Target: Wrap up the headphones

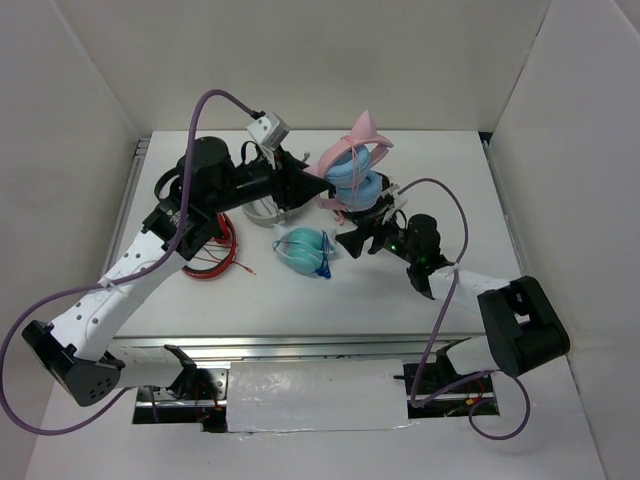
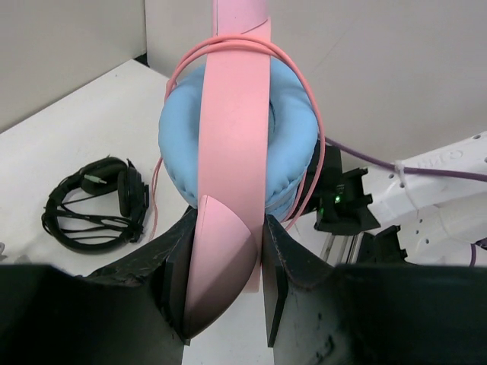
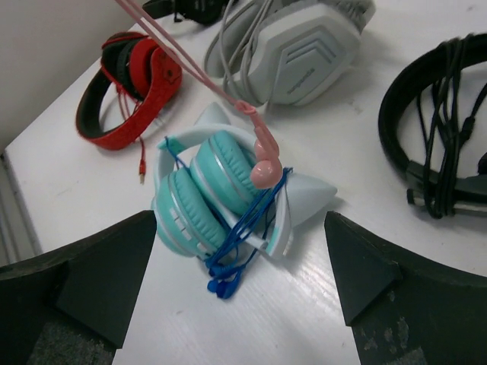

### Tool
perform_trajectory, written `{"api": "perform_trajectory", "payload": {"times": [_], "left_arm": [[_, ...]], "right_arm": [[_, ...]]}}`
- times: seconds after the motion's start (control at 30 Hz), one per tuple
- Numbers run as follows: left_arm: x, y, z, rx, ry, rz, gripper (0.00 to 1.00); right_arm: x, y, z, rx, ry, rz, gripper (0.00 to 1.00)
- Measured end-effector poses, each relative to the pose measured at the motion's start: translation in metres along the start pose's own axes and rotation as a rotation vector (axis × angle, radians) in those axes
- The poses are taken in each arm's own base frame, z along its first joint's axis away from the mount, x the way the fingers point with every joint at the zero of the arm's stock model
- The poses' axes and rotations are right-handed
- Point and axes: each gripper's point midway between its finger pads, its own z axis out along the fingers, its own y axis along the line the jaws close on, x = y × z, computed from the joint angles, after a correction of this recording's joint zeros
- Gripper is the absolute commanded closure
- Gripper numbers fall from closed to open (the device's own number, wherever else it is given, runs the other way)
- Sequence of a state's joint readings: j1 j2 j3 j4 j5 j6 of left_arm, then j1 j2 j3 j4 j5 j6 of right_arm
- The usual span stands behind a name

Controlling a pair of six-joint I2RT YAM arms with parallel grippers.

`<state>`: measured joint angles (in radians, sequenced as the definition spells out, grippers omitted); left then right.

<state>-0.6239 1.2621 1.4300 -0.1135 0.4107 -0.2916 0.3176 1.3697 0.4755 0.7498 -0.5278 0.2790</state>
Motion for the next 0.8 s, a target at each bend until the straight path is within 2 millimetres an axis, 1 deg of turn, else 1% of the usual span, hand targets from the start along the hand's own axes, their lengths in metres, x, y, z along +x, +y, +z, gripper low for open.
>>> {"api": "perform_trajectory", "payload": {"times": [0.1, 0.23, 0.37, 0.4, 0.43, 0.5, 0.53, 0.6, 0.63, 0.7, 0.8], "left_arm": [[-0.008, -0.004, -0.002, 0.011, -0.007, 0.006, 1.0], [-0.011, -0.008, -0.005, 0.021, 0.0, 0.004, 1.0], [-0.01, -0.009, -0.005, 0.027, 0.004, 0.003, 1.0], [-0.01, -0.009, -0.005, 0.028, 0.007, 0.002, 1.0], [-0.009, -0.009, -0.005, 0.029, 0.01, 0.001, 1.0], [-0.009, -0.009, -0.006, 0.025, 0.014, -0.001, 1.0], [-0.009, -0.008, -0.007, 0.022, 0.014, -0.001, 1.0], [-0.01, -0.006, -0.007, 0.014, 0.011, -0.001, 1.0], [-0.01, -0.005, -0.007, 0.01, 0.01, -0.001, 1.0], [-0.011, -0.003, -0.007, -0.006, 0.006, 0.0, 1.0], [-0.014, 0.003, -0.009, -0.043, -0.009, 0.0, 1.0]], "right_arm": [[-0.008, 0.004, 0.009, 0.038, -0.048, -0.034, 0.0], [-0.02, 0.008, 0.021, 0.087, -0.124, -0.074, 0.0], [-0.034, 0.007, 0.038, 0.127, -0.168, -0.104, 0.01], [-0.037, 0.007, 0.047, 0.134, -0.173, -0.117, 0.03], [-0.038, 0.008, 0.053, 0.131, -0.172, -0.125, 0.11], [-0.038, 0.013, 0.063, 0.116, -0.166, -0.138, 0.24], [-0.036, 0.016, 0.066, 0.104, -0.159, -0.143, 0.39], [-0.03, 0.022, 0.069, 0.079, -0.142, -0.144, 0.64], [-0.027, 0.026, 0.069, 0.068, -0.133, -0.142, 0.82], [-0.023, 0.032, 0.07, 0.053, -0.127, -0.145, 1.0], [-0.01, 0.043, 0.062, 0.048, -0.11, -0.142, 1.0]]}}
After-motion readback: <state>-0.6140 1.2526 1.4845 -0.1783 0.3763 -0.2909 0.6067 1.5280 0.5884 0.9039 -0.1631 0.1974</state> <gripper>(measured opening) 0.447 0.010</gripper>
